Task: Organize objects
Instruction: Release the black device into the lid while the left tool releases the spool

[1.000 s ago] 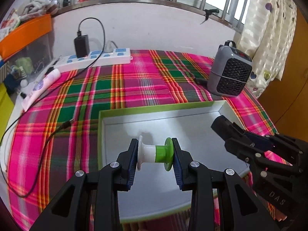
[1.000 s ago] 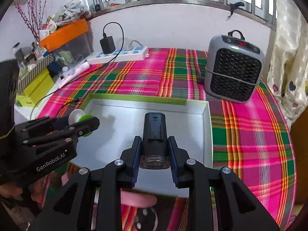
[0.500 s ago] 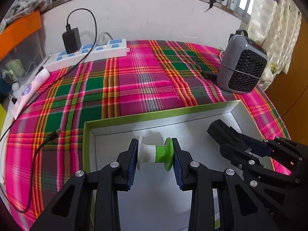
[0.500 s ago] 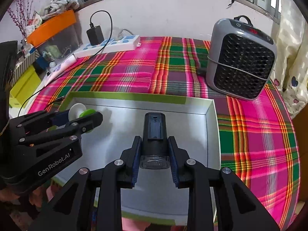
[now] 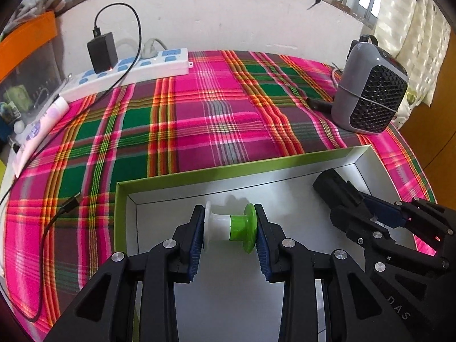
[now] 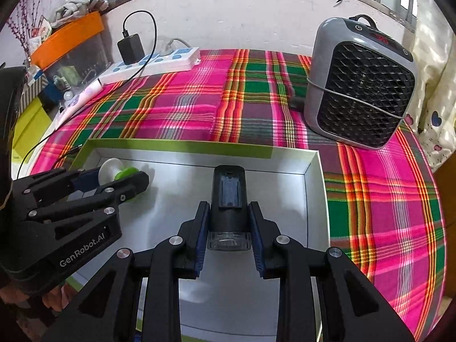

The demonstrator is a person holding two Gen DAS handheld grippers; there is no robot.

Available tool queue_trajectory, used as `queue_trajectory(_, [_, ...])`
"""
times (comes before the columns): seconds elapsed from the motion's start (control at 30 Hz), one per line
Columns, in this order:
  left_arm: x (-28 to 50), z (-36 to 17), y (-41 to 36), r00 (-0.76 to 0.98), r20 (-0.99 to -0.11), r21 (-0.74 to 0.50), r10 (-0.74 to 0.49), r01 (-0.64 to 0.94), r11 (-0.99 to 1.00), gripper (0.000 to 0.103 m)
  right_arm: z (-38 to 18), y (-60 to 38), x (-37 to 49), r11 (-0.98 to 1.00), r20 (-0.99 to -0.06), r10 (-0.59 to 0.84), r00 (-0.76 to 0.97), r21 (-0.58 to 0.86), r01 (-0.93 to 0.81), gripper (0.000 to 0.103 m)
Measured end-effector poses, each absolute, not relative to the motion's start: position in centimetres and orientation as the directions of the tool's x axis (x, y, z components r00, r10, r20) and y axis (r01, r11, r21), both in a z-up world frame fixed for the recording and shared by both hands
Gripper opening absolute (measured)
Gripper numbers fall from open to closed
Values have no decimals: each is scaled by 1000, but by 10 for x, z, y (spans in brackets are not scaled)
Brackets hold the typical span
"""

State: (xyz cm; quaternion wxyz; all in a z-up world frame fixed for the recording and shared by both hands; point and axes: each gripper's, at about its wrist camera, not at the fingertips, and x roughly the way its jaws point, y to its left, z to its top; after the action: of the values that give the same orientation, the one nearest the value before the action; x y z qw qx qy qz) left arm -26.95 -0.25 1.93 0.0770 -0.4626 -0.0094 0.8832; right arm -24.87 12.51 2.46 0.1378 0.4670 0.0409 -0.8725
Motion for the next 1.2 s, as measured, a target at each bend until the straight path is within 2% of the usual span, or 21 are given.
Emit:
queue_trajectory(0.57, [-272,18,-2,-558,-818,-85,141,-126,-988,32,19,127,-252,-960,-832,-208,-514,74,269,29])
queue_trajectory(0.9, [-271,19,-2,-556,-818,-90,146,-127,-988,38,19,127,-250,-960,-831,-208,-516,73,269,29])
queue_trajectory(1.07, [-269,19,-4,-555,-817,-99,155,-130,-987,40,21,127,-248,-959,-826,-213,-522,76,271,38])
queue_trajectory(1.13, [-268,19,-4,-557,-816,-96,152,-129,-987,40,22,127,-247,-961,-822,-209,-530,71,269,47])
queue_trajectory(1.2, [-266,20,-4,-561,-816,-89,143,-123,-988,42,22,128,-247,-961,-822,-209,-529,73,266,48])
